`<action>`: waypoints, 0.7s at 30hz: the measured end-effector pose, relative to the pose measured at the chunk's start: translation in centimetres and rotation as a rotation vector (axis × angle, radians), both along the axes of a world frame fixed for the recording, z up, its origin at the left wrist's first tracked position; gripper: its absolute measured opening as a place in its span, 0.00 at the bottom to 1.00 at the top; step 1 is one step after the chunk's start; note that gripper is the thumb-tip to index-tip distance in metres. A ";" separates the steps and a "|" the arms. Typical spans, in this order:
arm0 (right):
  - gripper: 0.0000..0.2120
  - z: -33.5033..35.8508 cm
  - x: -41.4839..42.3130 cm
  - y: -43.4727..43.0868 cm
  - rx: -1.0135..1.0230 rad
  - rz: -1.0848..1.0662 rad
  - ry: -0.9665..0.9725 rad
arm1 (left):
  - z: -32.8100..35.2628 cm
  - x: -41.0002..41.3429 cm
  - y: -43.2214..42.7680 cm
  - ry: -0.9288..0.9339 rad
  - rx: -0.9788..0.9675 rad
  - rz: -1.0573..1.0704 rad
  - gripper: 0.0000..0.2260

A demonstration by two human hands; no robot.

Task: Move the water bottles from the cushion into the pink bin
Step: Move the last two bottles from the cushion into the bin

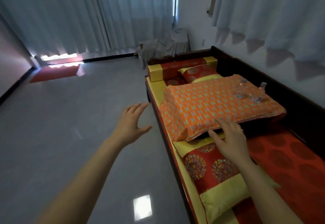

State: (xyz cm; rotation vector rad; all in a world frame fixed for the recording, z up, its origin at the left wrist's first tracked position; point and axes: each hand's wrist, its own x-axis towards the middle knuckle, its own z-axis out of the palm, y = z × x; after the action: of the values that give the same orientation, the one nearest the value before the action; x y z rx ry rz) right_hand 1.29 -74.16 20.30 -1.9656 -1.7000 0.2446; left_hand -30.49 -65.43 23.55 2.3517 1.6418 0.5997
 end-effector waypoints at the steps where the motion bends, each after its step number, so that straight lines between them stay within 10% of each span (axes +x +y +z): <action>1: 0.26 -0.1 -0.2 1.3 -0.013 -0.004 0.007 | -0.3 -0.4 1.2 -0.010 -0.016 0.008 0.35; 21: 0.23 -3.1 1.9 27.9 -0.032 -0.371 -0.004 | -5.3 5.7 38.5 0.042 -0.146 -0.352 0.36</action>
State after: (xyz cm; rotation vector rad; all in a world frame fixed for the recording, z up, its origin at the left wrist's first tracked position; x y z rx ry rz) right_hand 3.23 -46.22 17.22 -2.2580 -1.3057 0.1319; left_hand -24.83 -26.94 18.26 2.4724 1.1953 0.3505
